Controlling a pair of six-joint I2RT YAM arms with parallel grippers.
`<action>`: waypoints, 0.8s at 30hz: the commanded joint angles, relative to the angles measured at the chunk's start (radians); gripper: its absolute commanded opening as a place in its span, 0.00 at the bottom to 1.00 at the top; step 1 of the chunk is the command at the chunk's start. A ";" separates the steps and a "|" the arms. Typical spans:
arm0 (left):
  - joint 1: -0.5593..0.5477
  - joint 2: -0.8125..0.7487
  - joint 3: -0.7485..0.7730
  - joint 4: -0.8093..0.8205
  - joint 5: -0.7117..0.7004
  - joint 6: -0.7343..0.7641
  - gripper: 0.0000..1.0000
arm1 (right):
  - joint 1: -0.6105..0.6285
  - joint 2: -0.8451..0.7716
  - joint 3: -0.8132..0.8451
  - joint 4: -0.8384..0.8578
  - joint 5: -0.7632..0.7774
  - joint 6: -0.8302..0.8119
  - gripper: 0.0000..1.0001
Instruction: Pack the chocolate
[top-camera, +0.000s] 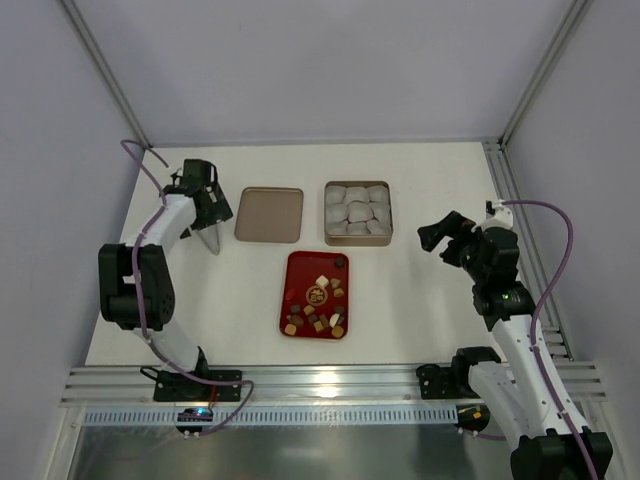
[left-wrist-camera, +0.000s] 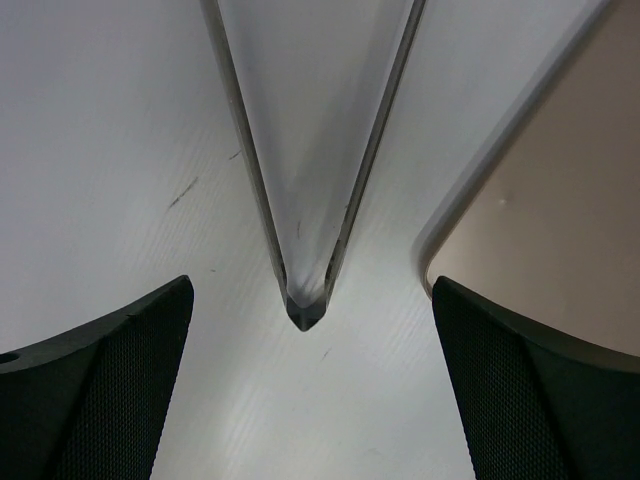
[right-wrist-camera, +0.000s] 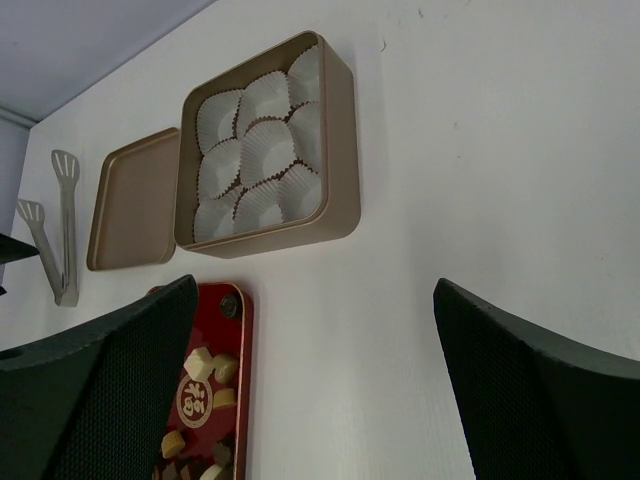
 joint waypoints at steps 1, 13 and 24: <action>0.029 0.034 0.045 0.061 0.022 -0.011 1.00 | -0.003 -0.002 0.043 0.037 -0.040 -0.010 1.00; 0.057 0.213 0.105 0.073 0.045 0.035 0.94 | -0.003 0.017 0.036 0.054 -0.095 -0.005 1.00; 0.109 0.302 0.141 0.093 0.101 0.078 0.89 | -0.003 0.040 0.034 0.061 -0.111 -0.005 1.00</action>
